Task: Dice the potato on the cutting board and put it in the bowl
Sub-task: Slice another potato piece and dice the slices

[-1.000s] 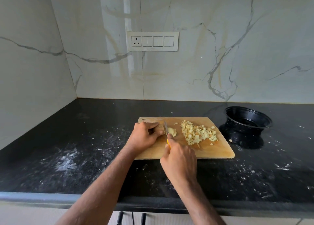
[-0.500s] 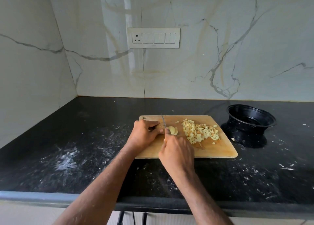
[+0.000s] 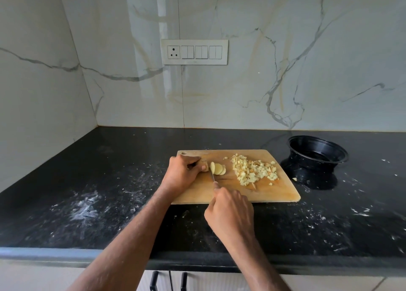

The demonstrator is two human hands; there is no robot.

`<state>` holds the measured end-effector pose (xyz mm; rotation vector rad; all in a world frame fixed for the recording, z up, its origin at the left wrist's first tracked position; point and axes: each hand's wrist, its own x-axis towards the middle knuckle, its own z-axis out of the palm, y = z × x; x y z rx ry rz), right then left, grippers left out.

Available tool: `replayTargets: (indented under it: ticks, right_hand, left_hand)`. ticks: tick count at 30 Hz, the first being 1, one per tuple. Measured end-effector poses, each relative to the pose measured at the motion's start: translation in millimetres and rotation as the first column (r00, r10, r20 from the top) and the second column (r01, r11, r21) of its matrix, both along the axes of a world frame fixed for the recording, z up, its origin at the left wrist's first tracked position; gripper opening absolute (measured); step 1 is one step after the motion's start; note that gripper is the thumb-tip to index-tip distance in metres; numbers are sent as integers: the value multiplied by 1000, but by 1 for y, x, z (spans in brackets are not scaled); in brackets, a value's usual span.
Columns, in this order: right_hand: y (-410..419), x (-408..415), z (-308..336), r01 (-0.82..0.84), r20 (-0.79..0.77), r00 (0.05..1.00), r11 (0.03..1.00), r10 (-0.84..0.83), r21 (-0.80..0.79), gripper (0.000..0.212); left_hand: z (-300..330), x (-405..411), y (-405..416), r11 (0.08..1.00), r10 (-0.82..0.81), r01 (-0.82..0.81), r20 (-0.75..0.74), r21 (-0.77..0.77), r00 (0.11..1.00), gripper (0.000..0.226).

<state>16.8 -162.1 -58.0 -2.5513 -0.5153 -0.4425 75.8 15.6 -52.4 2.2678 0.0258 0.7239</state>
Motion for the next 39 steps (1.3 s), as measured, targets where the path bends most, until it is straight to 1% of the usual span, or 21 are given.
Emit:
replayTargets:
  ticks: [1, 3, 5, 6, 7, 9, 12, 14, 17, 21, 24, 30, 33, 36, 39]
  right_hand:
    - [-1, -1, 1, 14, 3, 1000, 999, -15, 29, 39]
    - [-4, 0, 4, 58, 16, 998, 993, -60, 101, 39]
    - [-5, 4, 6, 89, -10, 996, 980, -88, 177, 34]
    - [-6, 6, 7, 94, -30, 995, 975, -90, 203, 32]
    - [-5, 7, 8, 95, -45, 995, 972, -87, 214, 31]
    - [-3, 7, 7, 81, -43, 996, 977, -74, 195, 34]
    - [-1, 4, 8, 62, -13, 998, 984, -61, 168, 39]
    - [1, 5, 9, 45, 38, 998, 989, -51, 140, 42]
    - [7, 6, 13, 10, 95, 995, 995, -19, 95, 46]
    - [16, 9, 18, -8, 130, 992, 998, -1, 64, 48]
    - [17, 11, 18, 3, 143, 990, 999, -8, 34, 48]
    - [18, 13, 19, -4, 125, 992, 1000, 6, -16, 48]
    - [21, 14, 23, -22, 103, 994, 999, 27, -50, 46]
    - [25, 20, 28, -24, 107, 994, 997, 31, -67, 37]
    - [26, 25, 27, -26, 22, 999, 996, 28, -87, 24]
  left_hand:
    - [0, -1, 1, 1000, 10, -10, 1, -15, 1000, 18]
    - [0, -2, 3, 1000, 1, -1, 6, -11, 1000, 10]
    - [2, -5, 4, 999, -25, 25, 11, 23, 1000, 23]
    - [2, -5, 5, 999, -33, 33, 4, 27, 999, 26]
    - [2, -5, 6, 999, -37, 37, -5, 22, 999, 25]
    - [-2, -2, 8, 1000, -24, 24, -15, 2, 1000, 19]
    - [-3, 1, 8, 1000, -1, 1, -23, -16, 1000, 39]
    - [-2, 0, 7, 1000, 1, -2, -30, -28, 1000, 44]
    - [-1, -1, 6, 998, 8, -10, -29, -55, 1000, 44]
    - [-3, 0, 4, 994, 22, -25, -29, -104, 999, 47]
    - [-6, 2, 5, 995, 0, -1, -11, -96, 1000, 40]
    - [-4, 2, 6, 996, 0, -1, -17, -90, 1000, 48]
    - [-2, 1, 5, 998, 5, -7, -22, -70, 1000, 46]
    - [2, -2, 4, 998, 17, -19, -39, -58, 999, 41]
    - [1, -1, 4, 999, -2, 0, -41, -52, 999, 32]
